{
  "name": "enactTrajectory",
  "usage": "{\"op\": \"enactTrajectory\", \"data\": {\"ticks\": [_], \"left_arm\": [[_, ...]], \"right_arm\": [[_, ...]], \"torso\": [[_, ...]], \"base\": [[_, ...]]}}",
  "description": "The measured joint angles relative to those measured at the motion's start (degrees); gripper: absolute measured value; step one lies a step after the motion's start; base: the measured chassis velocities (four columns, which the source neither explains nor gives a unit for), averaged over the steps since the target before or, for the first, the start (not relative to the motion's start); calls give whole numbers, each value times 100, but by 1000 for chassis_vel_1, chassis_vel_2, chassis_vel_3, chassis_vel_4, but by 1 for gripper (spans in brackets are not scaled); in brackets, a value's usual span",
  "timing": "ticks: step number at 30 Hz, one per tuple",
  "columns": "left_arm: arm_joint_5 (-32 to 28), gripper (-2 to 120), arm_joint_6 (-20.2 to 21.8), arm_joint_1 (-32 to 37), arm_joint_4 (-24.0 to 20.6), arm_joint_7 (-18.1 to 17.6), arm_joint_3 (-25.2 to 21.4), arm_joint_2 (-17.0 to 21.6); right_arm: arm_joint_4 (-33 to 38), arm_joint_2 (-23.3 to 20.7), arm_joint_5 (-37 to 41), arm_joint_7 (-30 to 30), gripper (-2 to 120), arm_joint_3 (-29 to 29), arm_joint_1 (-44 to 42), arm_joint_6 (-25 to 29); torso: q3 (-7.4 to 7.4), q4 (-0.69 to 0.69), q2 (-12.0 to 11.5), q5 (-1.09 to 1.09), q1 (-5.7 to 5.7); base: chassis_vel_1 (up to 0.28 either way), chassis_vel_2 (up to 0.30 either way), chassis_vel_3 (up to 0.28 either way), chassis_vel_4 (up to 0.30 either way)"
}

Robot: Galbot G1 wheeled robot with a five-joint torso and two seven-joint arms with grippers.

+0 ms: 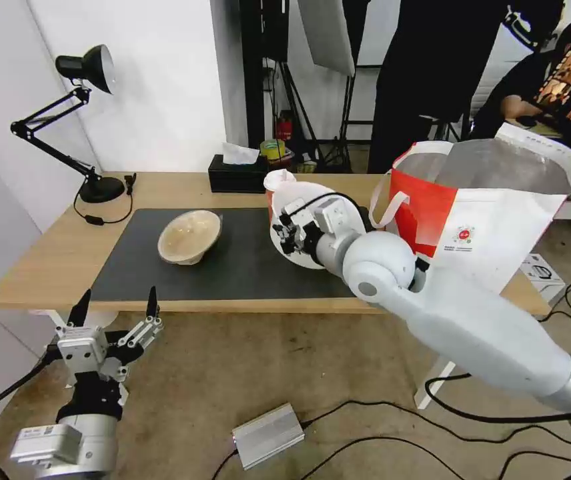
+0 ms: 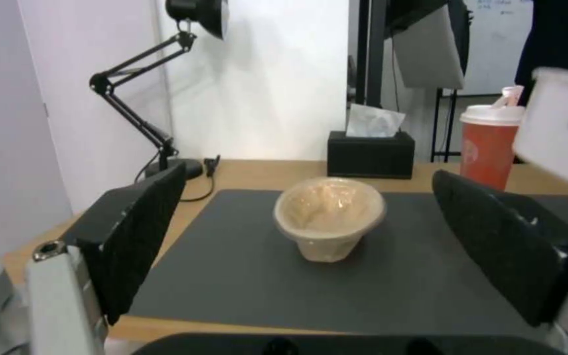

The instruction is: Pick up the trash from the table and place it into the takeout bag.

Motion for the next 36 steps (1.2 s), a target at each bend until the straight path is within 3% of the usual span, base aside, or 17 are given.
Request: {"op": "enactTrajectory", "data": {"ticks": [36], "left_arm": [[-197, 100, -6, -131, 327, 37, -278, 54]], "right_arm": [[-162, -209, 1790, 300, 0, -70, 2250, 0]], "torso": [[0, 0, 0, 2, 0]], "base": [[0, 0, 0, 0]]}}
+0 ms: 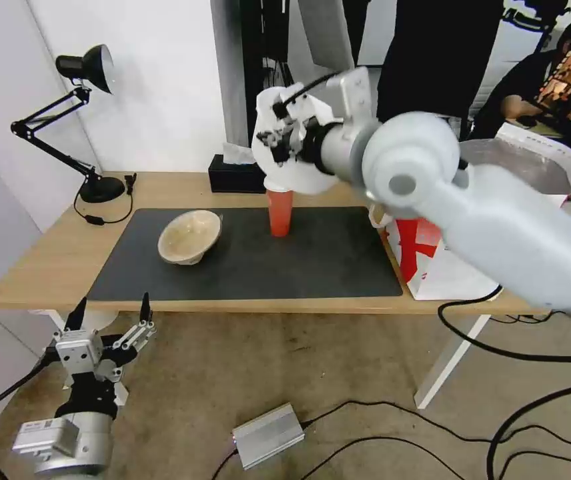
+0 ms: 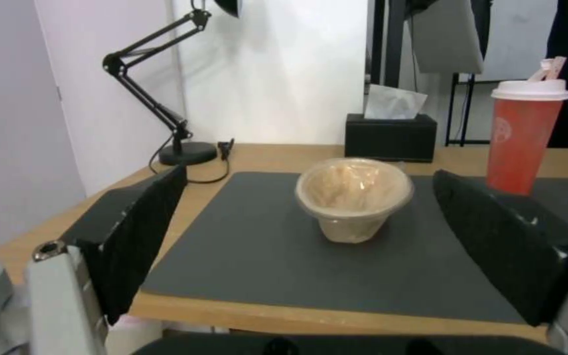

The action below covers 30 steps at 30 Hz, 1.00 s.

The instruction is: Pick up the trash from the table and place it into the takeout bag.

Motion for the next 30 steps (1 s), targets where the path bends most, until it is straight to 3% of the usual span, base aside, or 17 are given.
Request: {"op": "enactTrajectory", "data": {"ticks": [15, 30], "left_arm": [[-25, 100, -57, 39, 2, 115, -30, -67], [-94, 100, -72, 47, -123, 134, -56, -63]], "right_arm": [[-266, -240, 779, 117, 0, -192, 879, 0], [-488, -869, 1443, 115, 0, -672, 1667, 0]], "torso": [[0, 0, 0, -1, 0], [0, 0, 0, 0, 0]], "base": [[0, 0, 0, 0], [0, 0, 0, 0]]}}
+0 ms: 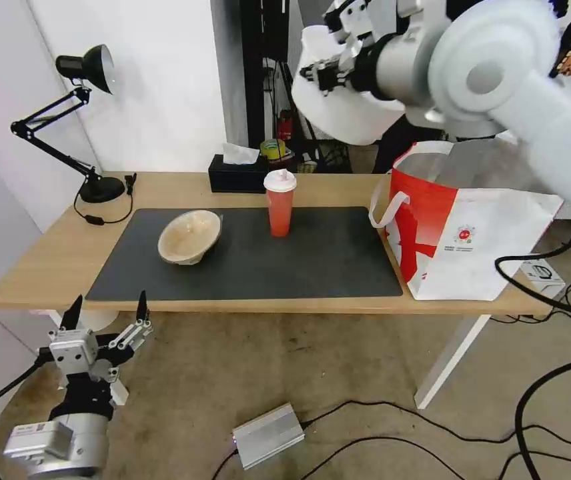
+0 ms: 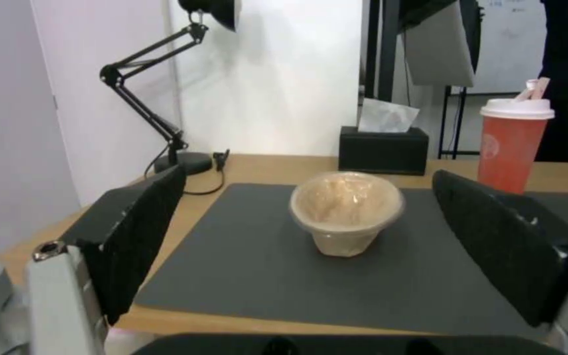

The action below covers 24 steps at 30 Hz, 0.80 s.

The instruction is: Pick up the trash from the table and place it into the takeout bag.

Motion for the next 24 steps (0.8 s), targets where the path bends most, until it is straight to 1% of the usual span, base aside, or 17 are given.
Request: {"op": "enactTrajectory", "data": {"ticks": [8, 11, 12, 15, 16, 20, 21, 22, 24], "left_arm": [[-136, 100, -17, -29, 21, 7, -27, 45], [-285, 100, -18, -37, 17, 24, -181, 75], [-285, 100, -18, -37, 17, 24, -181, 75], [-375, 100, -96, 25, -19, 141, -369, 57], [-375, 100, -96, 25, -19, 141, -369, 57], [-396, 100, -172, 99, -87, 182, -474, 45], [-396, 100, -172, 99, -87, 182, -474, 45], [-397, 100, -227, 106, -126, 297, -512, 42], [-395, 100, -259, 100, -165, 373, -517, 49]], "right_arm": [[-10, -244, 23, -7, 0, -209, 171, -1], [29, -469, 25, -9, 0, -275, 205, -2], [29, -469, 25, -9, 0, -275, 205, -2], [158, -723, 44, -9, 0, -290, 204, -3], [158, -723, 44, -9, 0, -290, 204, -3], [363, -1110, 90, -13, 0, -287, 172, -3], [363, -1110, 90, -13, 0, -287, 172, -3], [486, -1401, 133, -23, 0, -283, 143, -3], [552, -1637, 136, -31, 0, -253, 33, -3]], "torso": [[0, 1, 0, -1, 0], [0, 0, 0, -1, 0], [0, 0, 0, -1, 0], [0, 0, 0, 0, 0], [0, 0, 0, 0, 0], [0, 1, 0, 0, 0], [0, 1, 0, 0, 0], [0, -1, 0, 0, 0], [0, -1, 0, 0, -1]], "base": [[0, 0, 0, 0], [0, 0, 0, 0], [0, 0, 0, 0], [0, 0, 0, 0], [0, 0, 0, 0], [0, 0, 0, 0], [0, 0, 0, 0], [0, 0, 0, 0], [0, 0, 0, 0]]}}
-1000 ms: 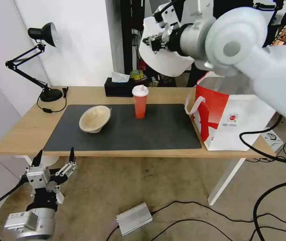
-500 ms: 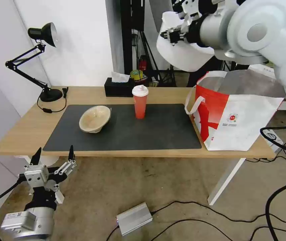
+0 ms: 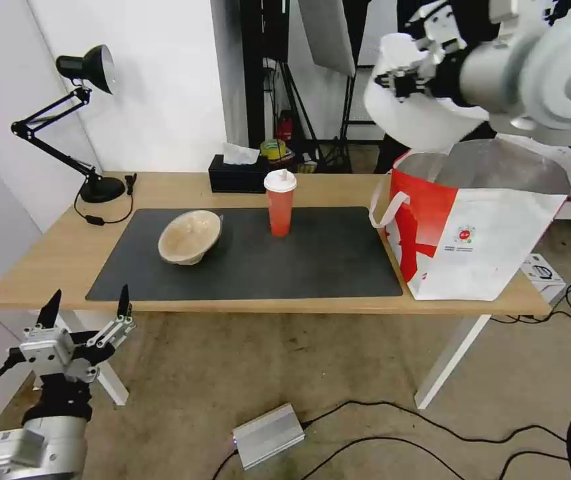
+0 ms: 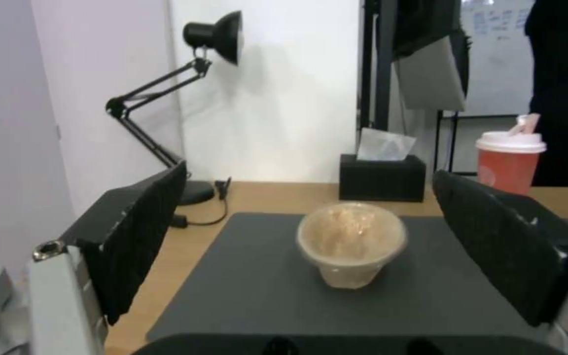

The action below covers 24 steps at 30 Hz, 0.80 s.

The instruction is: Pick up the trash from the table and place it into the takeout bag.

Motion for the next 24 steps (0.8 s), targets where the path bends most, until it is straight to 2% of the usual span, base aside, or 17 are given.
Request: {"op": "enactTrajectory", "data": {"ticks": [14, 24], "left_arm": [[-72, 100, 5, 13, -108, 17, -26, 76], [-67, 100, 16, 8, -113, 10, 38, 78]], "right_arm": [[112, -577, -324, -121, 0, 680, -988, 0], [-60, -809, -630, -278, 0, 1004, -1485, 0]], "torso": [[0, 1, -1, 0, 0], [0, 0, 0, -1, 0]], "base": [[0, 0, 0, 0], [0, 0, 0, 0]]}}
